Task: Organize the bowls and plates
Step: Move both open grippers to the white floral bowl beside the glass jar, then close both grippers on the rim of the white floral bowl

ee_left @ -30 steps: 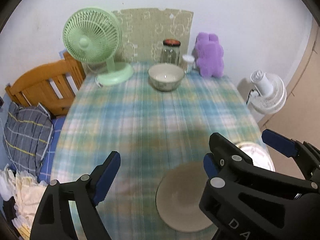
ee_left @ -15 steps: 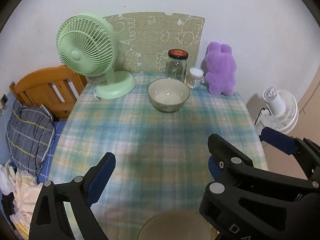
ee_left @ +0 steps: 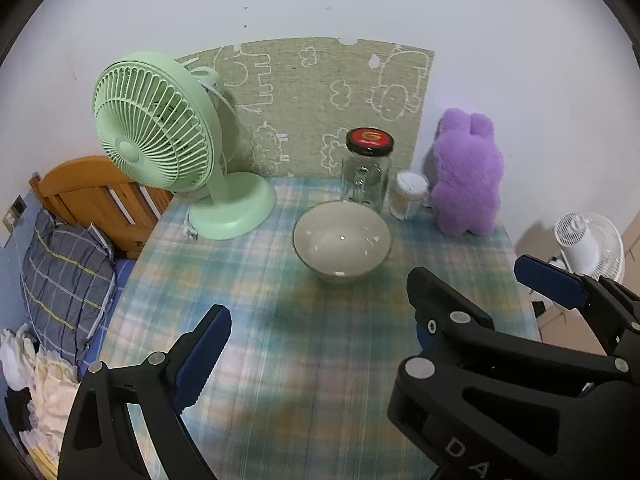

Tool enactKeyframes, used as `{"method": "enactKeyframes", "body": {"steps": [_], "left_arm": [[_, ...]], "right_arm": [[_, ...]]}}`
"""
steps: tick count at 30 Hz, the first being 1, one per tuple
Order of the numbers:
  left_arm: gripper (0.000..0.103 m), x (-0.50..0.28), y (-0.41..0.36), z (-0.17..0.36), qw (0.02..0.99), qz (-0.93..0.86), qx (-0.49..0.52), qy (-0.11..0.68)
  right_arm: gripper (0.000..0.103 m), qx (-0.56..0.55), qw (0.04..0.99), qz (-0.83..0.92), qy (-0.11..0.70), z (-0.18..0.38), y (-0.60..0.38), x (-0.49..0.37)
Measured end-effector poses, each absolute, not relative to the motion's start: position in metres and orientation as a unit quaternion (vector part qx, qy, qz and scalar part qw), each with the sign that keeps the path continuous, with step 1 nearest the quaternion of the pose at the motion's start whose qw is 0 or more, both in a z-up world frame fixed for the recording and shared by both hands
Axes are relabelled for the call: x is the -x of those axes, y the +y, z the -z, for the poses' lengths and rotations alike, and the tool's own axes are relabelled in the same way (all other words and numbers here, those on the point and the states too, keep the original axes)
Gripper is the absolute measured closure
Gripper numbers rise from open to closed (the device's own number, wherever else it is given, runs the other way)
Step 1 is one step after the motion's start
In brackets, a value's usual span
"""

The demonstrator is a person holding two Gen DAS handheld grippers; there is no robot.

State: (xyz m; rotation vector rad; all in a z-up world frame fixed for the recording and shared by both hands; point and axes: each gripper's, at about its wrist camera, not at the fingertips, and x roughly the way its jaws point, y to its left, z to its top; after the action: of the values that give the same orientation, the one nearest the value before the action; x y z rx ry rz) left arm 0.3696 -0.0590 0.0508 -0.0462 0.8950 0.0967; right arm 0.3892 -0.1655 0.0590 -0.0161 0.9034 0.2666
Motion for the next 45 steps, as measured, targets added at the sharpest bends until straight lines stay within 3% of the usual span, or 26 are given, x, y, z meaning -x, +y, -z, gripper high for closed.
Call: {"method": "enactKeyframes", "body": {"steps": [20, 32, 34, 36, 38, 45], "left_arm": [[0.008, -0.47, -0.04, -0.016, 0.898, -0.095, 0.013, 0.431], [0.021, -0.505, -0.032, 0.04, 0.883, -0.068, 0.021, 0.463], [0.024, -0.507, -0.032, 0.045, 0.883, -0.063, 0.026, 0.464], [0.037, -0.511, -0.03, 0.052, 0.881, -0.075, 0.017, 0.468], [0.041, -0.516, -0.028, 0.059, 0.878, -0.085, 0.01, 0.472], [0.064, -0.526, -0.022, 0.076, 0.867, -0.084, 0.013, 0.491]], "right_arm": [[0.019, 0.01, 0.896, -0.112, 0.429, -0.023, -0.141, -0.492], [0.019, 0.009, 0.883, -0.1, 0.458, 0.032, -0.129, -0.533], [0.019, 0.005, 0.88, -0.1, 0.465, 0.04, -0.128, -0.538], [0.023, 0.0, 0.879, -0.102, 0.467, 0.046, -0.129, -0.541], [0.034, 0.01, 0.879, -0.093, 0.468, 0.052, -0.127, -0.545], [0.053, 0.009, 0.868, -0.093, 0.488, 0.069, -0.125, -0.557]]}}
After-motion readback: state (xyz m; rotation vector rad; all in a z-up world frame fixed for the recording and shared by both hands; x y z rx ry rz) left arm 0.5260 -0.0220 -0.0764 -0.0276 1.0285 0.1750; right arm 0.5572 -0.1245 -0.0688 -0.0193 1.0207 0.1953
